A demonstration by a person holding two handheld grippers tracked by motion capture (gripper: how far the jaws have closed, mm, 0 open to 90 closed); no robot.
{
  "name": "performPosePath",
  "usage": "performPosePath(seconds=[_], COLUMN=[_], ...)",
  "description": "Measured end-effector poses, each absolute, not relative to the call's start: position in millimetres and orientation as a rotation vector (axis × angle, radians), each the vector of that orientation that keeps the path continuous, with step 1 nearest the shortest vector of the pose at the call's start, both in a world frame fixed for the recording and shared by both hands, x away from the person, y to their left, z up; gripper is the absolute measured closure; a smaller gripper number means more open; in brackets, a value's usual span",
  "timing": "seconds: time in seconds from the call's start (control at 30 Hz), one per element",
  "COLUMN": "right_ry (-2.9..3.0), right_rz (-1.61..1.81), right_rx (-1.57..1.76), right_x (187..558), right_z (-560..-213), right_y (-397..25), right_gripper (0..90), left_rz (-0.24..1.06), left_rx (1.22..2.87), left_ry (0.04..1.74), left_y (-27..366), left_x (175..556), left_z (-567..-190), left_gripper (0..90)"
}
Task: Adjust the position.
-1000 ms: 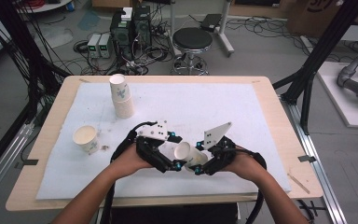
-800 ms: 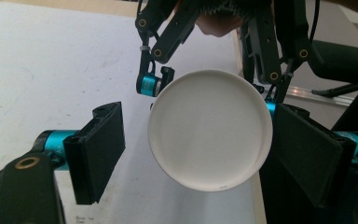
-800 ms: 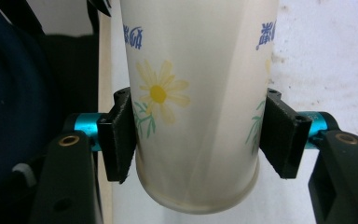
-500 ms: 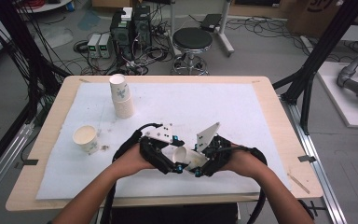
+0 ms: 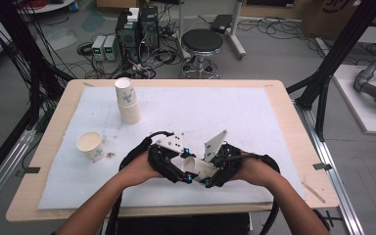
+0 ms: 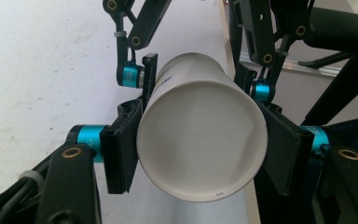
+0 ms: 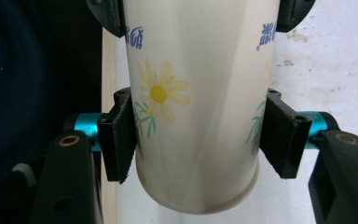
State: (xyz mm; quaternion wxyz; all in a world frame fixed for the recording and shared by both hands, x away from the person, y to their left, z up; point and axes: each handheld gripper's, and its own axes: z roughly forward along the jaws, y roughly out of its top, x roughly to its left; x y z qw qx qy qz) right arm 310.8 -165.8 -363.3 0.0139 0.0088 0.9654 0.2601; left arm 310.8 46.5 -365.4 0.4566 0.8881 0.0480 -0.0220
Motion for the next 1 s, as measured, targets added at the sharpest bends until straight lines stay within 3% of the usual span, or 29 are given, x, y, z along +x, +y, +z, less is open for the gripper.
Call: performPosePath(seconds=[0.17, 0.2, 0.23, 0.6, 1.0], right_ry=[2.991, 2.965, 2.952, 2.714, 2.476], right_rz=[0.817, 0.869, 0.916, 1.395, 1.604], right_rx=[0.032, 0.086, 0.123, 0.306, 0.404], right_x=[309.8, 310.4, 310.8, 307.8, 294.7], right_z=[-364.5, -363.7, -362.8, -353.8, -370.2], right_y=[-165.7, -167.6, -169.4, -206.9, -227.2], right_gripper=[30.6, 20.9, 19.4, 19.4, 19.5], left_rz=[-0.038, -0.026, -0.022, -0.008, 0.006], left_rx=[2.185, 2.175, 2.170, 2.029, 1.923], left_ry=[0.118, 0.120, 0.119, 0.197, 0.223], left_y=[47.5, 49.1, 50.1, 67.5, 78.3], left_x=[310.5, 310.9, 310.8, 311.9, 308.0], left_z=[-365.2, -364.6, -364.0, -368.2, -377.3], left_gripper=[36.5, 36.7, 36.9, 36.9, 36.7])
